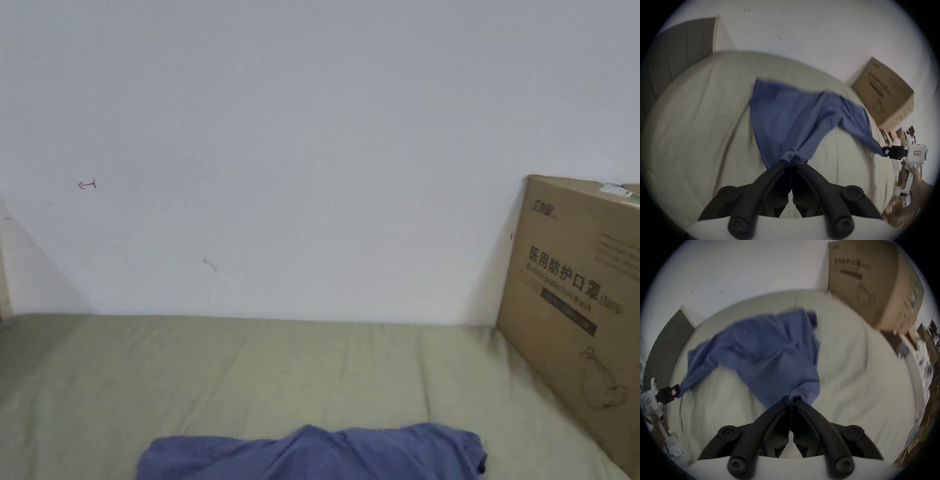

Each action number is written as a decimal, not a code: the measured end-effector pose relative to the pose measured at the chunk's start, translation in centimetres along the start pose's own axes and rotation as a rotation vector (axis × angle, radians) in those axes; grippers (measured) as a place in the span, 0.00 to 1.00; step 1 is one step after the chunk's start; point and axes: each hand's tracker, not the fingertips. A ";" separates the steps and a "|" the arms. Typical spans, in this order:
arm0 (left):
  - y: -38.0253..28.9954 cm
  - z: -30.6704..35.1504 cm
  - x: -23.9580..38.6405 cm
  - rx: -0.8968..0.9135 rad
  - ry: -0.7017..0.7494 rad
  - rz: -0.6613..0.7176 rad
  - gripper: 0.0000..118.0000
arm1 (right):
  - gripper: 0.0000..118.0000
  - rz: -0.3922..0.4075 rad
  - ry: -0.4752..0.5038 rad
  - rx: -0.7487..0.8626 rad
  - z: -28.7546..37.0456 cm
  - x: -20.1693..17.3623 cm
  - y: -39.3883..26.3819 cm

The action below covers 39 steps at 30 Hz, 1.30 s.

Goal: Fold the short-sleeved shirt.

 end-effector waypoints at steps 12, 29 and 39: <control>-15.1 15.6 -6.1 -0.061 0.013 -0.042 0.02 | 0.01 -0.038 -0.036 -0.030 16.5 9.1 -21.0; -18.8 25.1 -2.6 0.178 -0.016 -0.132 0.95 | 0.99 -0.214 0.179 0.118 20.7 7.6 -23.2; -17.1 35.6 5.6 0.626 0.016 -0.183 0.00 | 0.00 0.002 0.169 0.697 33.6 -4.5 -19.6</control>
